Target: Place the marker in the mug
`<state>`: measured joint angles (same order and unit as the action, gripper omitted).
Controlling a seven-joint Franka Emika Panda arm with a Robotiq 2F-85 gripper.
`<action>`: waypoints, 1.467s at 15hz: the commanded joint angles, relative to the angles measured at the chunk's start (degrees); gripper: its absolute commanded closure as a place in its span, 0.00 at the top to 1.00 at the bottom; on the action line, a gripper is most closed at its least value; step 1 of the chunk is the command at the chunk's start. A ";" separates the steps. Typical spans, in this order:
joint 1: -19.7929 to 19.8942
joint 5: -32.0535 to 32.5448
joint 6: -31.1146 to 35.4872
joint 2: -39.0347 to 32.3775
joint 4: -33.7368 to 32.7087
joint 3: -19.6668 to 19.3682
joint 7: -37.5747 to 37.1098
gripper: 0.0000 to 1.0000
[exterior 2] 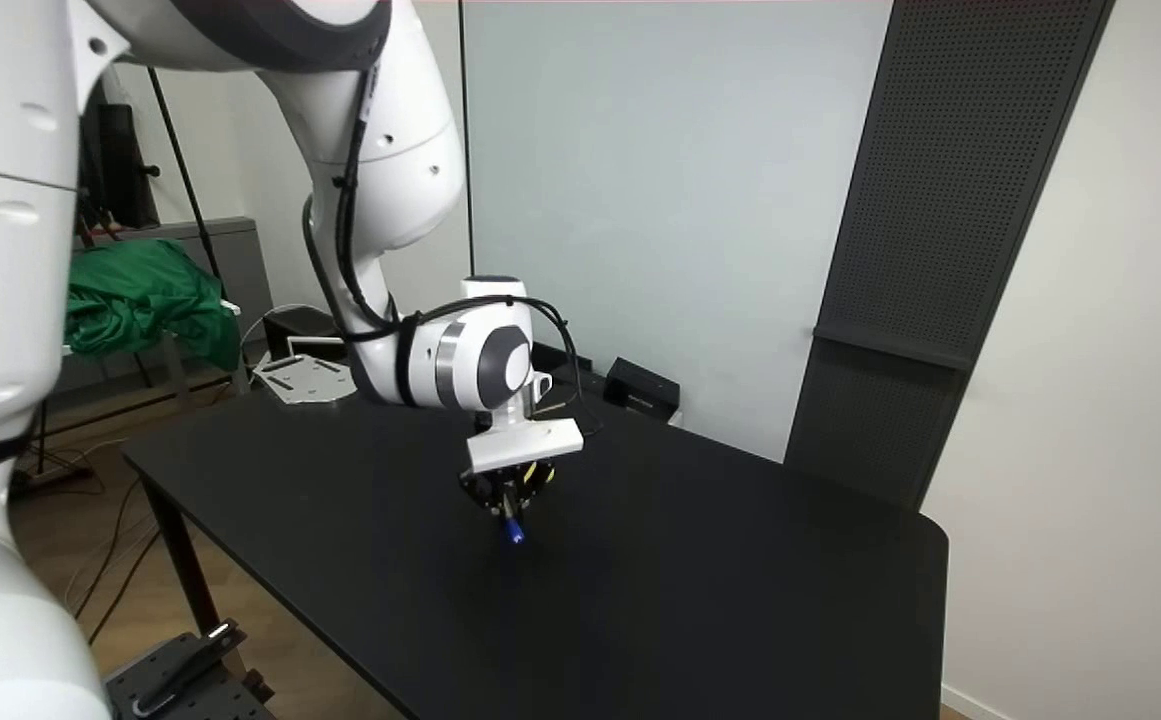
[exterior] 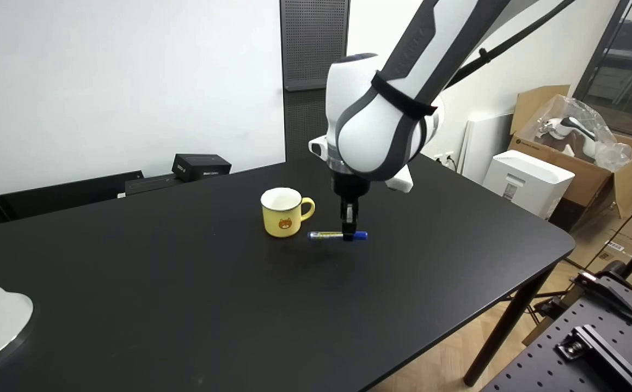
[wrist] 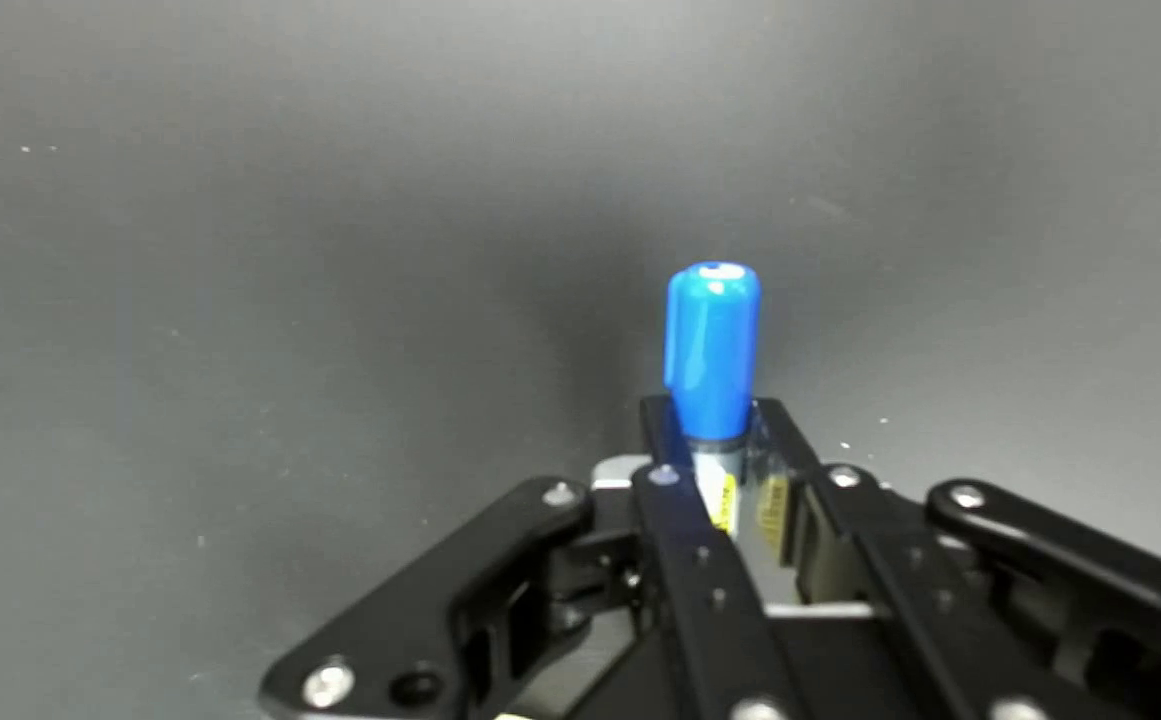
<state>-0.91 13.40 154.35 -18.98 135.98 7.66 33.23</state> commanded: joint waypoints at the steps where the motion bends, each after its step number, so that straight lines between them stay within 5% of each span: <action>1: -1.52 0.75 -8.66 7.19 -0.58 -0.46 -3.65 0.05; 10: -3.70 0.92 -34.36 8.98 -15.74 -0.85 -13.43 0.05; 14: -3.93 -0.87 -37.35 5.10 -22.80 -0.47 -13.54 0.05; 15: -3.51 -0.30 -34.73 8.35 -17.92 -0.49 -11.32 0.21; 18: -3.65 -0.60 -35.43 5.90 -20.82 -0.42 -11.65 0.21; 19: -3.65 -0.63 -35.47 5.57 -21.06 -0.42 -11.68 0.05; 22: -4.73 2.37 -39.71 2.91 -23.60 -0.75 -13.75 0.05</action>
<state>-4.31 13.42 118.40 -13.79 115.09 7.55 21.57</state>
